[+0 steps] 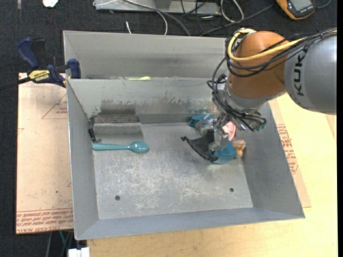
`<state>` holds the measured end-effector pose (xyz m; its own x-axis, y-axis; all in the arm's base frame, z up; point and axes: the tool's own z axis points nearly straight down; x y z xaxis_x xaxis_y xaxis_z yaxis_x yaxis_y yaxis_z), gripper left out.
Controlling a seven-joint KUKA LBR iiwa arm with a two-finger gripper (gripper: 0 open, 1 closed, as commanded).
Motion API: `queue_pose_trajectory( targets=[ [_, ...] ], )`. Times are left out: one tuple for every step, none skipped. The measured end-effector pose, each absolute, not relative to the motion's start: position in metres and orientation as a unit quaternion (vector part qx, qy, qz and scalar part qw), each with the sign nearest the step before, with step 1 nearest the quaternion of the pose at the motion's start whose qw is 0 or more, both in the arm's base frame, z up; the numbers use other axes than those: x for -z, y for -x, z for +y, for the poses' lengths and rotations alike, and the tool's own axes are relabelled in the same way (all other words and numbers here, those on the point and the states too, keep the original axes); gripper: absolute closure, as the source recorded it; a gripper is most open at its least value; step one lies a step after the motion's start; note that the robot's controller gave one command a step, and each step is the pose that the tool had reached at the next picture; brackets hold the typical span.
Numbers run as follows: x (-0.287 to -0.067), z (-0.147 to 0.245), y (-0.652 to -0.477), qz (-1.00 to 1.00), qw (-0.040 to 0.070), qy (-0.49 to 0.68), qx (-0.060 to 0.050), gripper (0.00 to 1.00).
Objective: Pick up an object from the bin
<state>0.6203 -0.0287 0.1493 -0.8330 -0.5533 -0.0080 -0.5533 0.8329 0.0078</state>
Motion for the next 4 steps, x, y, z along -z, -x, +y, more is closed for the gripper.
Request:
queue_pose_trajectory(
  targets=[
    [-0.128,-0.044,-0.635,0.912,0.007,0.411,-0.003,1.0],
    [-0.102,-0.025,-0.652,0.88,0.016,0.474,-0.003,1.0],
    [-0.152,-0.034,-0.639,0.913,0.005,0.409,-0.006,1.0],
    [-0.223,-0.042,-0.628,0.863,0.008,0.505,-0.006,1.0]
  ],
)
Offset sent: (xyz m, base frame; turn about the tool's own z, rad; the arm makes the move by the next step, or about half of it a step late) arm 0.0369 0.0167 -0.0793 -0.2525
